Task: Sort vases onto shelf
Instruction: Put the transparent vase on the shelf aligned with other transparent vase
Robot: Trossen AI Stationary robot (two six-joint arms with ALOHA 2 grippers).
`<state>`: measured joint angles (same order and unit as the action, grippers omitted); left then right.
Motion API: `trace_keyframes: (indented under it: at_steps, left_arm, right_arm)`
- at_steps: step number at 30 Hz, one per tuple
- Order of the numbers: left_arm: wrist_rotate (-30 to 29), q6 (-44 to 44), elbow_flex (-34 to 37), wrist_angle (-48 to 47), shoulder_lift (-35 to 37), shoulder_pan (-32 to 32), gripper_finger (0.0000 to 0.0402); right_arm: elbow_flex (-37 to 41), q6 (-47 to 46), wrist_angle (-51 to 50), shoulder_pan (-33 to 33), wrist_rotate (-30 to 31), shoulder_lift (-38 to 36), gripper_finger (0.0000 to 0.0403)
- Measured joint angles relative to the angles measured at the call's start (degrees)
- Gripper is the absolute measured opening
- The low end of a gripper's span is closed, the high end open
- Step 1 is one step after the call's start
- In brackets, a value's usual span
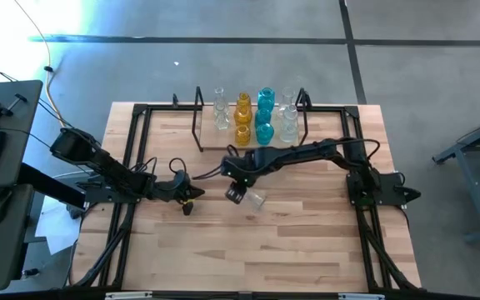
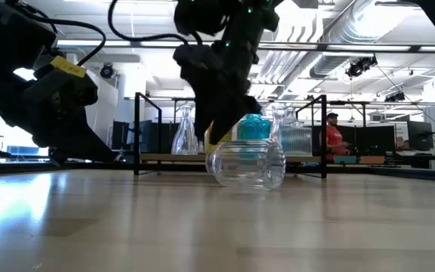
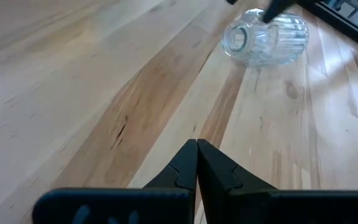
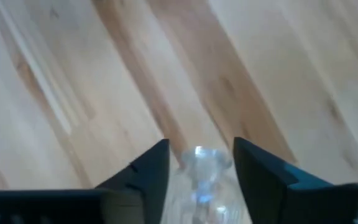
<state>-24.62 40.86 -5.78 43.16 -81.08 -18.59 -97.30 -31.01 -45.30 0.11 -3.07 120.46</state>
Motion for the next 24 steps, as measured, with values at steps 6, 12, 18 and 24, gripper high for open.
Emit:
trace_keyframes:
  at_steps: [6,12,18,24]
  left_arm:
    - [0.09,-0.53,0.00,-0.01,0.00,0.01,0.0000]
    - [0.09,-1.00,0.00,-0.11,0.00,0.02,0.0000]
    - [0.59,-1.00,0.00,-0.11,-0.02,0.00,0.0000]
    - [0.61,-1.00,0.00,-0.09,0.00,0.02,0.0000]
  right_arm:
    - [-0.28,-0.56,-2.29,0.94,-0.15,1.47,0.0214]
    - [-0.22,-1.73,-2.59,1.15,-0.15,3.90,0.0220]
    - [-0.22,-2.24,-4.21,1.14,-0.17,5.31,0.0219]
    - [-0.22,-3.44,-5.68,1.12,-0.54,5.31,0.0175]
